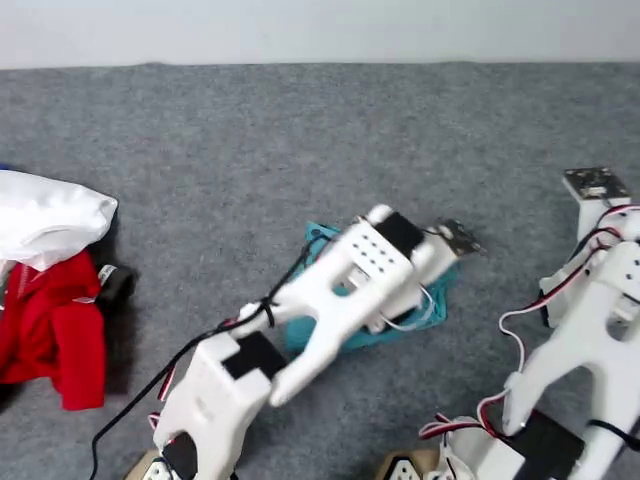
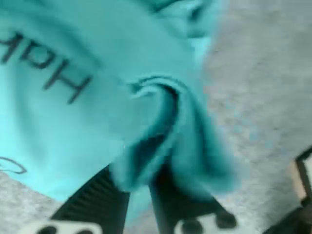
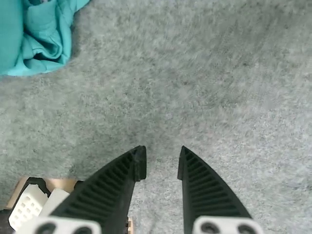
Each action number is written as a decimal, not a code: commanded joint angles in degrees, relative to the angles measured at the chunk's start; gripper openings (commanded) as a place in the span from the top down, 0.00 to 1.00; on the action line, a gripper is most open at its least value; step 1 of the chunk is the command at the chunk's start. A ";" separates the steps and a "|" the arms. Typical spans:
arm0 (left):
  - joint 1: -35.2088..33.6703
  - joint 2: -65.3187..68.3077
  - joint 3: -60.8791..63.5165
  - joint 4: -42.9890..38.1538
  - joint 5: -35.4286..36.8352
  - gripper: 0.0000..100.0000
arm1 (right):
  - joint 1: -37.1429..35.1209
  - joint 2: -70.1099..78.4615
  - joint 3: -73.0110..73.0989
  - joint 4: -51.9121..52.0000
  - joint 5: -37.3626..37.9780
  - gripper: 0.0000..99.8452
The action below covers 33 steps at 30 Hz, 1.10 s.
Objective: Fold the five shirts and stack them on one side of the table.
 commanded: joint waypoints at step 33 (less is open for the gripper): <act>1.93 0.18 2.24 -0.44 -0.79 1.00 | -0.75 -2.42 -0.53 -3.56 0.09 0.88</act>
